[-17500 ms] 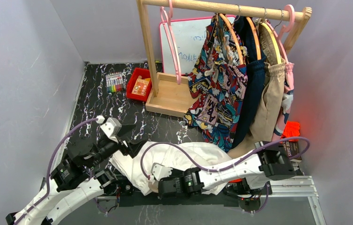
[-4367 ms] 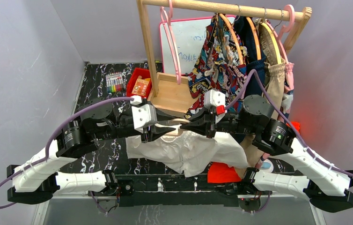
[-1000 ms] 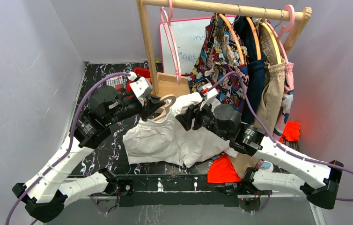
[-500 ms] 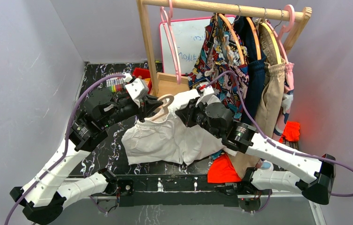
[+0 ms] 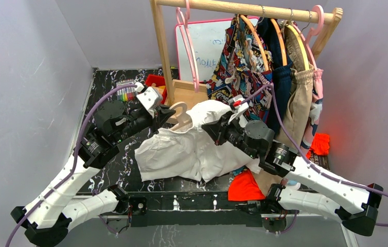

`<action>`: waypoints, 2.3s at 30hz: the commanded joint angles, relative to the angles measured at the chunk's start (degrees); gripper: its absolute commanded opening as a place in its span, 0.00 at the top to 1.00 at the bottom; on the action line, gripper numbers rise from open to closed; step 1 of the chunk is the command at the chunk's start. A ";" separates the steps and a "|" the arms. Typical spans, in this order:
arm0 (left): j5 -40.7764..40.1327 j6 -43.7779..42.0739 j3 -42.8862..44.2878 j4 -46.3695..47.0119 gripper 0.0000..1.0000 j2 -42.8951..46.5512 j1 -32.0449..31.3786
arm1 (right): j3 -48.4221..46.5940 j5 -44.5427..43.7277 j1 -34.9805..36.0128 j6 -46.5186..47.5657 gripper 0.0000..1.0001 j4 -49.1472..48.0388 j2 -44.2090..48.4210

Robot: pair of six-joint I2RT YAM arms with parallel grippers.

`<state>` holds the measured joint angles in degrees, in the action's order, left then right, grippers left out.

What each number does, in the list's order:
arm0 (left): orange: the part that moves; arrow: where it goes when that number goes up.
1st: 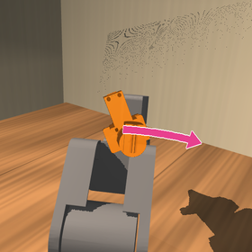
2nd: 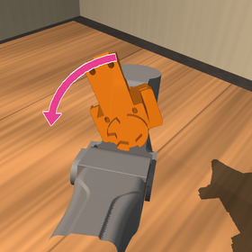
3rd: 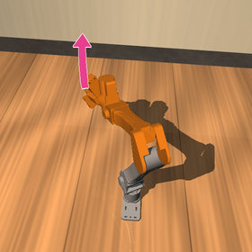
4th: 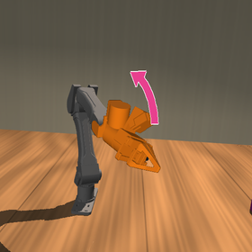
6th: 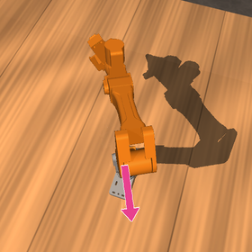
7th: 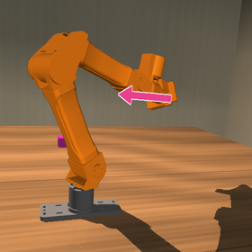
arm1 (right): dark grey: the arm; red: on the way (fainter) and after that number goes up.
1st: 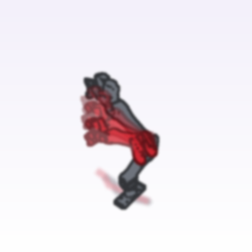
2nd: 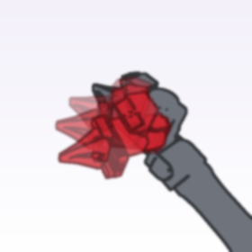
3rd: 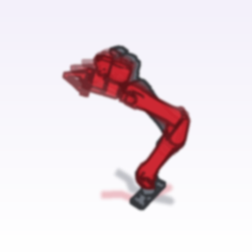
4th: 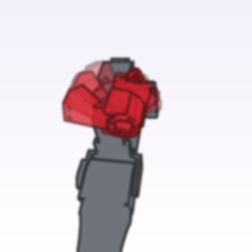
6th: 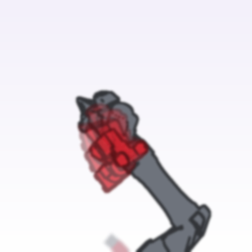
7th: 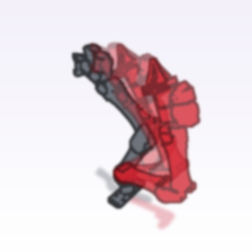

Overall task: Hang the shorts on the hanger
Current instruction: Adjust the shorts on the hanger, then place the hanger at the clothesline.

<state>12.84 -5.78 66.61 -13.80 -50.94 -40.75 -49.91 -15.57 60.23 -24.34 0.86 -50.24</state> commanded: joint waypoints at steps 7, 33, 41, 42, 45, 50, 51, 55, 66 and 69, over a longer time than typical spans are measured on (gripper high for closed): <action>-18.50 -2.41 -0.99 4.35 1.00 1.31 0.24 | 3.90 9.63 -0.29 4.78 1.00 6.50 4.53; 12.78 -4.22 2.38 -6.89 1.00 10.26 0.23 | -17.91 8.30 -0.33 23.90 0.37 18.83 1.63; 22.20 -2.86 4.85 -8.43 1.00 10.51 0.24 | -19.44 17.08 -0.35 26.50 0.34 21.28 -1.46; 22.81 -2.72 5.03 -8.43 1.00 10.24 0.28 | -19.44 18.66 -0.34 26.44 0.33 20.98 -1.62; 25.04 -2.37 5.86 -8.43 1.00 9.59 0.23 | -19.07 22.94 -0.29 26.48 0.32 18.20 -0.47; 28.80 -1.79 6.49 -7.85 1.00 7.99 0.24 | -21.14 31.72 -0.29 25.98 0.30 14.82 0.16; 29.58 -1.46 6.44 -7.23 1.00 7.62 0.23 | -21.98 33.72 -0.33 25.62 0.30 14.96 -0.60; 32.60 0.28 6.34 -4.19 1.00 5.80 0.24 | -24.18 38.72 -0.29 24.12 0.31 14.56 -3.76; 37.23 0.98 8.87 -0.82 1.00 1.00 0.26 | -27.79 44.53 -0.29 23.93 0.46 16.32 -8.77; 37.68 0.88 9.21 -0.45 1.00 0.07 0.24 | -28.56 44.41 -0.30 24.39 0.59 17.92 -9.68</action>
<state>47.31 -5.06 72.75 -19.03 -50.74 -40.66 -74.78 26.83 59.96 -0.05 18.33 -59.61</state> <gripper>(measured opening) 0.056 0.479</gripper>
